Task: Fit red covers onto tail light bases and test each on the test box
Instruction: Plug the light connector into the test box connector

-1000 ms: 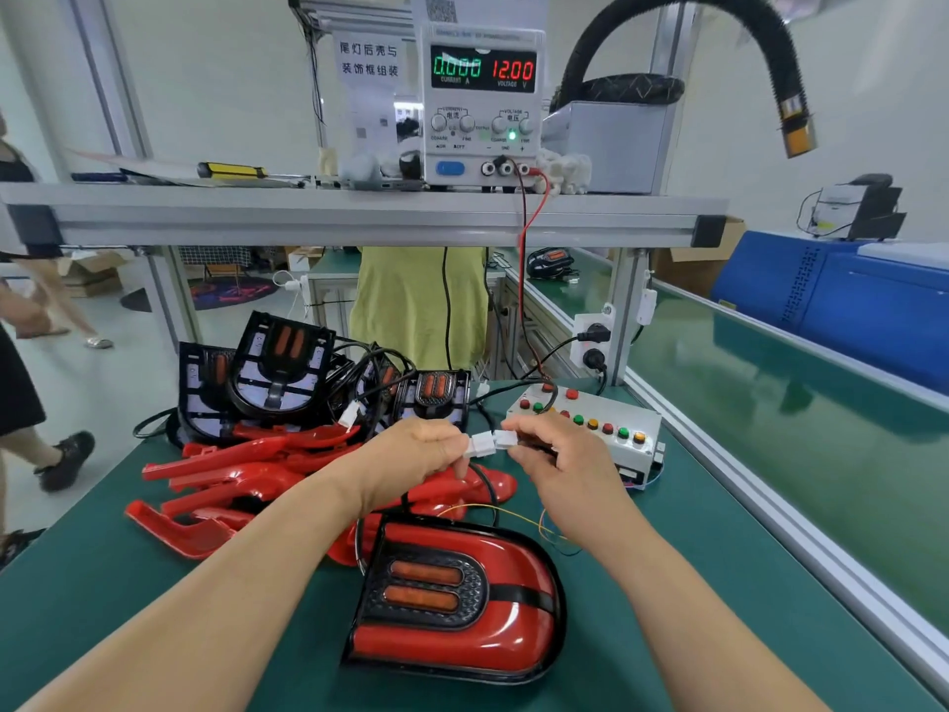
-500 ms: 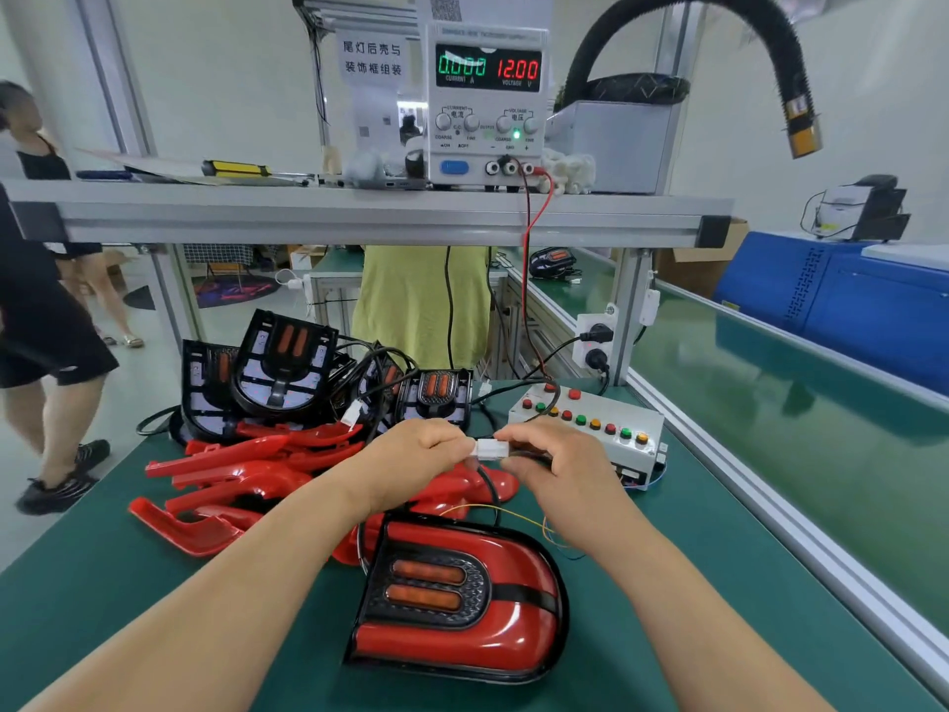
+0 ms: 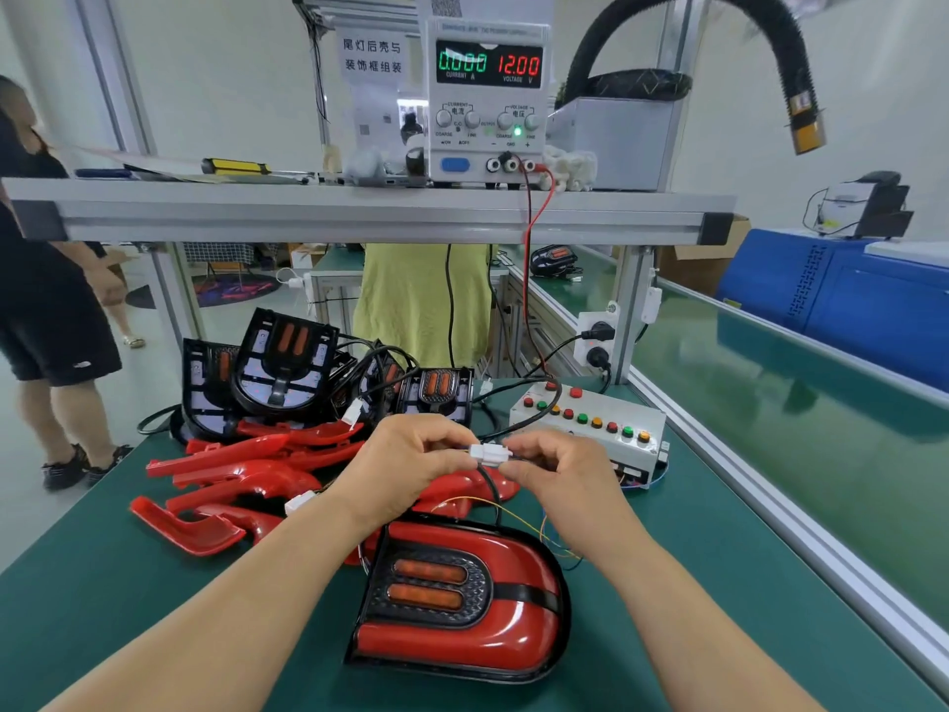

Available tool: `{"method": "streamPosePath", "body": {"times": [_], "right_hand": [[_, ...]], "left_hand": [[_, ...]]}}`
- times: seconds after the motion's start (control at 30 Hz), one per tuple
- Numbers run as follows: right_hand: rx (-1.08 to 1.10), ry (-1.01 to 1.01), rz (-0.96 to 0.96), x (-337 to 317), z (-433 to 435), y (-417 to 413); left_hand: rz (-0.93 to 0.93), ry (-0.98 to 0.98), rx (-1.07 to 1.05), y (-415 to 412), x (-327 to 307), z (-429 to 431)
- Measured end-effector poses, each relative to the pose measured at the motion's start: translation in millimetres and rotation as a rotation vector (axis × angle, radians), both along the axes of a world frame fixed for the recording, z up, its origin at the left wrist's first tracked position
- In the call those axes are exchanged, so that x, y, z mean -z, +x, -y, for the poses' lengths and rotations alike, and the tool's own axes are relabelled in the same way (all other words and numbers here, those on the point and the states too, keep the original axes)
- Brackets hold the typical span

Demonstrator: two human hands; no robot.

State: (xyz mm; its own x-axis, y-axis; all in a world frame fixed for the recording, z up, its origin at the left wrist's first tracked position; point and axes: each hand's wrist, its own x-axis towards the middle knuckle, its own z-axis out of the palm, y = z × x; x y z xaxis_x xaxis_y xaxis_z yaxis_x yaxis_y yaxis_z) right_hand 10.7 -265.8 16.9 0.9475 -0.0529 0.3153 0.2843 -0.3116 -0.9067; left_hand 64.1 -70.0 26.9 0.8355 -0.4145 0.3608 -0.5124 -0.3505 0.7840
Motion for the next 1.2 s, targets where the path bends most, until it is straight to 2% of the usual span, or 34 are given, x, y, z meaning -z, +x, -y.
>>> {"method": "streamPosePath", "body": {"times": [0.13, 0.2, 0.3, 0.43, 0.53, 0.6, 0.73, 0.8, 0.97, 1.07, 1.2], "right_hand": [[-0.023, -0.005, -0.032, 5.8, -0.3, 1.6], [-0.04, -0.079, -0.059, 9.2, 0.9, 6.0], [-0.033, -0.326, -0.088, 12.5, 7.9, 23.5], [0.1, -0.799, -0.092, 14.2, 15.9, 63.1], [0.141, -0.959, -0.147, 11.2, 11.8, 91.7], [0.089, -1.031, -0.242, 9.6, 11.0, 106.3], [-0.003, -1.074, -0.426, 14.9, 14.9, 122.5], [0.018, -1.016, -0.437, 17.8, 18.3, 124.3], [0.03, -1.024, -0.442, 17.5, 19.0, 128.9], [0.015, -1.154, -0.442, 16.0, 18.1, 130.5], [0.019, -1.141, -0.432, 12.0, 20.0, 125.9]], "left_hand": [[-0.012, 0.038, 0.027, 1.0, 4.9, -0.4], [-0.022, 0.044, 0.02, 1.4, 9.0, -4.0], [-0.07, 0.012, -0.073, 5.0, 21.0, -13.5], [-0.11, -0.043, -0.131, 7.2, 37.0, -19.0], [-0.114, -0.07, -0.144, 9.6, 37.7, -18.5], [-0.128, -0.067, -0.148, 13.4, 39.3, -19.5], [-0.14, -0.051, -0.148, 17.3, 42.1, -21.5], [-0.137, -0.034, -0.137, 18.2, 42.0, -22.4], [-0.136, 0.005, -0.143, 18.6, 44.0, -23.6], [-0.132, 0.013, -0.144, 18.8, 44.8, -23.6], [-0.116, 0.019, -0.144, 20.9, 45.9, -24.4]]}}
